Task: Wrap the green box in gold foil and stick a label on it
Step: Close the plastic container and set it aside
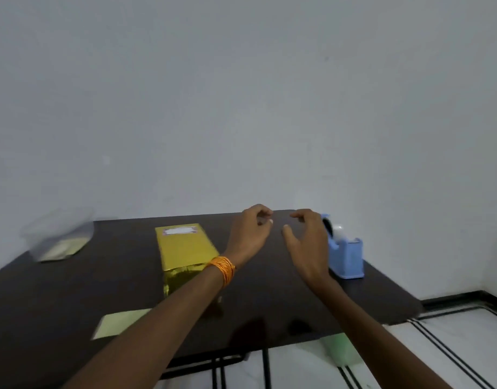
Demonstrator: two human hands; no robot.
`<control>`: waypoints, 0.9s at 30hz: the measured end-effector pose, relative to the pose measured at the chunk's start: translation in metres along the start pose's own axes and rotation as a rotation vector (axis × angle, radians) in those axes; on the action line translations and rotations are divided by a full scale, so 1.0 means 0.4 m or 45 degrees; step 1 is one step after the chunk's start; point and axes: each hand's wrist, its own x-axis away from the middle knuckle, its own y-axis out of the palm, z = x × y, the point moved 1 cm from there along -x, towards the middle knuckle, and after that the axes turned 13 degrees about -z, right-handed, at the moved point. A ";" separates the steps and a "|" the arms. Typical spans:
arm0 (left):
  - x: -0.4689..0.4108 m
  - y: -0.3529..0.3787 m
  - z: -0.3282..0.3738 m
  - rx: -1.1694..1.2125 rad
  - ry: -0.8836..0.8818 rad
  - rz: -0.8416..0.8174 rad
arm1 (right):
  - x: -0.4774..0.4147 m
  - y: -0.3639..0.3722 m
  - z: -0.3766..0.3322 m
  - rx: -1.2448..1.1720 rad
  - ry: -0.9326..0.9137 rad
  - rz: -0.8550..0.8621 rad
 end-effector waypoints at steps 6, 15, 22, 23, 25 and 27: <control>0.159 -0.266 -0.095 -0.113 -0.159 0.366 | -0.009 0.209 -0.108 -0.339 0.088 -0.303; 0.286 -0.335 -0.213 0.189 -0.699 0.221 | 0.051 0.355 -0.174 -0.363 0.335 -0.693; 0.264 -0.279 -0.253 0.432 -0.770 0.055 | 0.073 0.380 -0.156 -0.340 0.426 -0.758; 0.261 -0.282 -0.259 0.435 -0.766 0.049 | 0.073 0.383 -0.156 -0.349 0.428 -0.758; 0.257 -0.288 -0.271 0.438 -0.752 0.042 | 0.066 0.394 -0.152 -0.363 0.429 -0.751; 0.251 -0.289 -0.285 0.432 -0.745 0.043 | 0.051 0.411 -0.144 -0.411 0.481 -0.752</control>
